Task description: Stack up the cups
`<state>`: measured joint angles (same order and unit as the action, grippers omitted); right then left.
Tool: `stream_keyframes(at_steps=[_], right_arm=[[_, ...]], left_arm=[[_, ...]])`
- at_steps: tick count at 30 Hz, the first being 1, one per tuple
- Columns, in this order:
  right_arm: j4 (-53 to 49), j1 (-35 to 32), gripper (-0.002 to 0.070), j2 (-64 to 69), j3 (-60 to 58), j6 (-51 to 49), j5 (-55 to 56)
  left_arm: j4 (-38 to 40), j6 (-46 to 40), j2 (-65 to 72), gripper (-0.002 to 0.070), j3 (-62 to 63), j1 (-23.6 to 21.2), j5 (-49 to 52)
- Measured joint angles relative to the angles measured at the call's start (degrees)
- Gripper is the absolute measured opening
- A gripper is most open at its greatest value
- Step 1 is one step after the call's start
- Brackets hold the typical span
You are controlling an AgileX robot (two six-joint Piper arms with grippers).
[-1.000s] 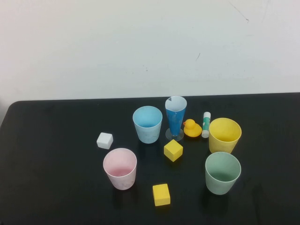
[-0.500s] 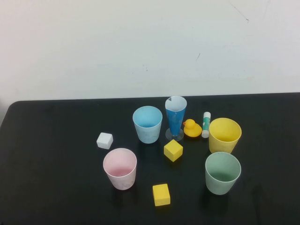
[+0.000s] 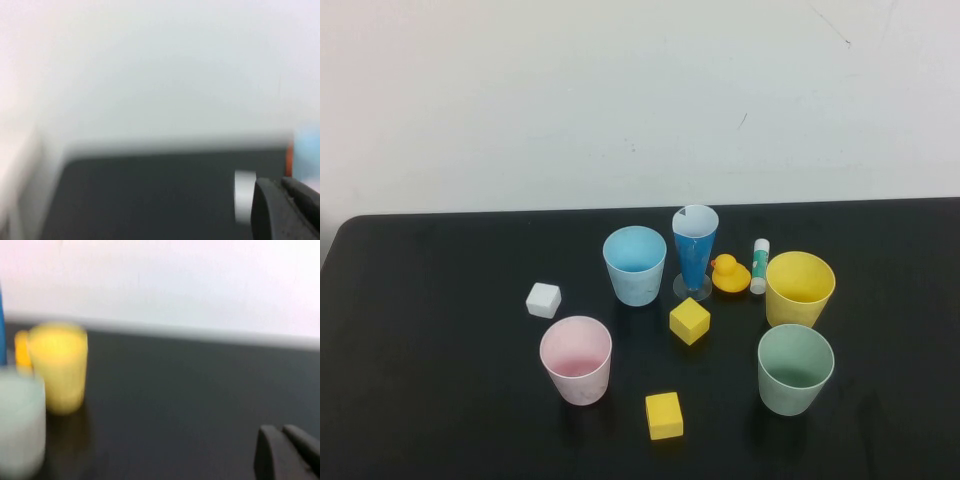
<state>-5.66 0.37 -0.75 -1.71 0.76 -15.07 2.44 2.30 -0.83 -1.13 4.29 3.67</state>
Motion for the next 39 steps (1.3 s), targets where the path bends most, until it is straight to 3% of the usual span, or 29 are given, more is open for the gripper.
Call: stream_keyframes(at_steps=[6,12,19,21,28,34,39], right_arm=[[-0.04,0.00,0.0000,0.00,0.00,0.12,24.90],[0.24,0.00,0.0000,0.00,0.00,0.78,46.14],[8.43,0.00,0.0000,0.00,0.13,9.16,48.30],[9.28,0.00,0.0000,0.00,1.53,11.64,44.06],[9.61,0.00,0.0000,0.89,16.52,21.43,10.67],[9.72,0.00,0.0000,9.10,24.92,25.86,-10.16],[10.08,0.00,0.0000,16.16,26.70,26.75,-18.33]], left_arm=[[-0.02,0.00,0.00,-0.0001,0.00,0.00,-22.81],[-0.02,0.00,0.00,-0.0001,0.00,0.00,-32.53],[0.86,0.11,0.00,-0.0001,0.00,0.00,-33.11],[3.38,0.39,0.00,-0.0001,0.39,-0.09,-28.00],[7.79,-1.90,2.15,-0.0001,13.70,-0.22,3.96],[7.88,-2.30,12.39,-0.0001,25.21,-0.22,19.80],[8.66,-2.30,23.04,-0.0001,30.50,-0.22,26.63]])
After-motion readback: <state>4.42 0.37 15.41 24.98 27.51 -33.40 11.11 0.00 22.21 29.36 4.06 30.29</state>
